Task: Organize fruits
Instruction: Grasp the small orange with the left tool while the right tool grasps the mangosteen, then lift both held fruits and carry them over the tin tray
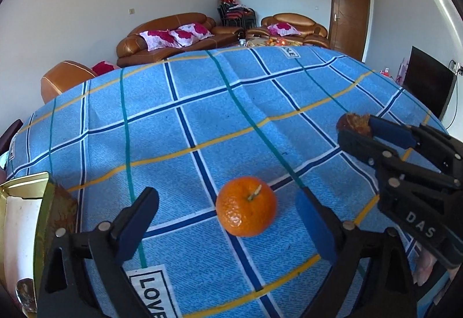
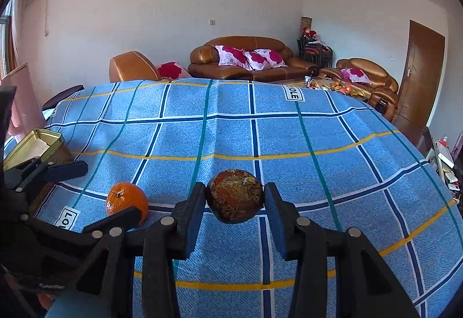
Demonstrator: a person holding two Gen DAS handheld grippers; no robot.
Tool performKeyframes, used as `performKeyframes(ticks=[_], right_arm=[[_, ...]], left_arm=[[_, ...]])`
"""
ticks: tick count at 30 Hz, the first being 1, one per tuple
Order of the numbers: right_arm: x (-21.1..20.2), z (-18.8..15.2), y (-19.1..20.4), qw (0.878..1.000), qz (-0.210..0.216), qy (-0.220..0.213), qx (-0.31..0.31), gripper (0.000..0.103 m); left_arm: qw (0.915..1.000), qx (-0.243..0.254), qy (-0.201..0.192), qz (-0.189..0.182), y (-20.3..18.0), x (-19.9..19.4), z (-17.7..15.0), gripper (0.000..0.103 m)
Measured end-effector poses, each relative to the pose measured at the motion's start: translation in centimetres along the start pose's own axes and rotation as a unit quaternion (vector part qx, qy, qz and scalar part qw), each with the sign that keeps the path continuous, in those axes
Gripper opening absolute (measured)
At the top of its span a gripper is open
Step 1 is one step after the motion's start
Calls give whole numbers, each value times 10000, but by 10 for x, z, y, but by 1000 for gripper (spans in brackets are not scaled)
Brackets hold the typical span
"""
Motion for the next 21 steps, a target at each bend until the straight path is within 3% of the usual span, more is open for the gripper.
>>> performKeyframes(ticks=[3,10,14,17,19,21], right_arm=[[-2,0,1,10000,11,-41,-25,44],[-1,-1,4,9999,-16,-6,-135,44],[-1,0,7,9997,-40,-29,-222,44],[-3,1,7,9997,-36,-59,-215,44],[-3,1,6,9998,-16,-88,-202,44],[-5,1,7,9997,20,-119,-201,44]], left_arm=[[9997,-52,193,-116,-1,8,-2,84],[9985,-42,498,-228,-4,20,-7,84],[9961,-130,715,-497,-5,28,-11,79],[9961,-170,659,-570,-5,26,-11,66],[9962,-134,632,-591,-6,23,-11,49],[9962,-47,619,-612,-9,22,-11,48]])
Point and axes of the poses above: each gripper's, at about its wrist camera, not at the fingertips, and x roughly the way its jaws point, y to its left, z to its top, the point moved 7 cm from there along x, roughly the way its jaws point, and after that the axes turned 2 degrees about x, right-handed, at the moved point
